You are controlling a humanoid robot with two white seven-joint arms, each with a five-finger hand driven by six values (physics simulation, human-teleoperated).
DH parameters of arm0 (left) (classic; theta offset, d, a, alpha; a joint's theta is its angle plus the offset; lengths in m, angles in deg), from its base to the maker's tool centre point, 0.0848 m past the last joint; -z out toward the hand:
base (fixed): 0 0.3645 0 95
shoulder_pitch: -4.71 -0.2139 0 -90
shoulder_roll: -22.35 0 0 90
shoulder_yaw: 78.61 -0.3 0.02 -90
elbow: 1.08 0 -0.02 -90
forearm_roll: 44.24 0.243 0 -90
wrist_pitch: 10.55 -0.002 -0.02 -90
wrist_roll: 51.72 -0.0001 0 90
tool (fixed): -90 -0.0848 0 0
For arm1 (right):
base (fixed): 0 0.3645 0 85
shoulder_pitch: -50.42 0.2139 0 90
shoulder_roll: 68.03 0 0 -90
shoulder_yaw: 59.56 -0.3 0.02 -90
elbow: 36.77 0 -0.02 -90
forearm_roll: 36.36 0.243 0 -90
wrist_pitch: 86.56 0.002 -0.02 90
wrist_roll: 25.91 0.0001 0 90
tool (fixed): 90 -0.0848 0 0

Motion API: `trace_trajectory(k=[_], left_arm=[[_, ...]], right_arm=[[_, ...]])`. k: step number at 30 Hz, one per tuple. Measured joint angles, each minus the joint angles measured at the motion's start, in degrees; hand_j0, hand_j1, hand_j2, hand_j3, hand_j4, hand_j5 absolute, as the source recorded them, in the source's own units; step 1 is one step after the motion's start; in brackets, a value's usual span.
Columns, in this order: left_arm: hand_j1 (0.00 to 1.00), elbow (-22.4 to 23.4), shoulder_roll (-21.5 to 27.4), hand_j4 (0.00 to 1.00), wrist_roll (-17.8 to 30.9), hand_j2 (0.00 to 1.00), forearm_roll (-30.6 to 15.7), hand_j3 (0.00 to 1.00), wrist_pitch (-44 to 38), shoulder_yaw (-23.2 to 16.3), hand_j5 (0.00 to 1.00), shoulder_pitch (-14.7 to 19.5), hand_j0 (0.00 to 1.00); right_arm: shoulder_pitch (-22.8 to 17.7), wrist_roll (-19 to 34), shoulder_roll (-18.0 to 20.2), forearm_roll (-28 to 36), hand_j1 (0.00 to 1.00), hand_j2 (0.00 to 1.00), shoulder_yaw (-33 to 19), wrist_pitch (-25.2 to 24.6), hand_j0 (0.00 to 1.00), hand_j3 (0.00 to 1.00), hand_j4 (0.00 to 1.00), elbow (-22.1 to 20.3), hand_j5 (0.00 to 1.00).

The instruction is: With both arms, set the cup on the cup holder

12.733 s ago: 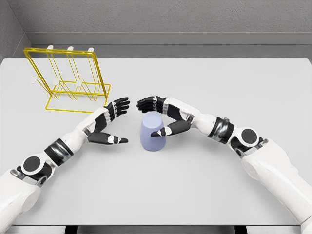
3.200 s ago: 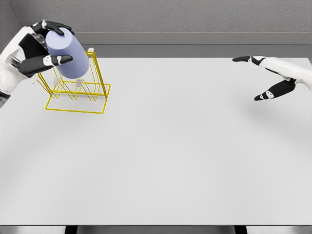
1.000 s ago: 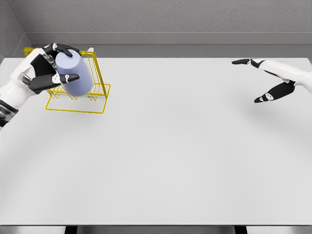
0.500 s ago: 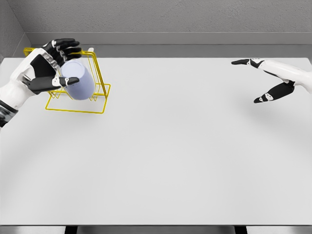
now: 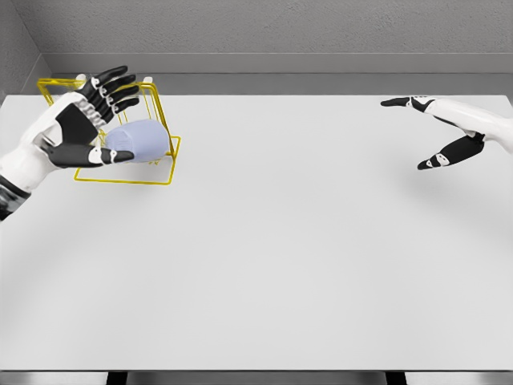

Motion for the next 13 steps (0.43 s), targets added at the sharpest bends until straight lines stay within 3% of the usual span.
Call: trace_trajectory(k=[5,13], left_arm=[[1.0,-4.0,2.2,1.0,4.6,1.0,-0.3,1.0,0.6,5.1,1.0,-5.5,1.0],[1.0,-5.3,2.9,1.0,7.1,1.0,-0.2,1.0,3.4,7.5,1.0,-6.6,1.0]], right_arm=[[0.0,0.0,0.0,0.0,1.0,1.0,0.0,0.0,1.0,1.0,1.0,0.0,1.0],[0.0,0.0,0.0,0.0,1.0,1.0,0.0,0.0,1.0,1.0,1.0,0.0,1.0]])
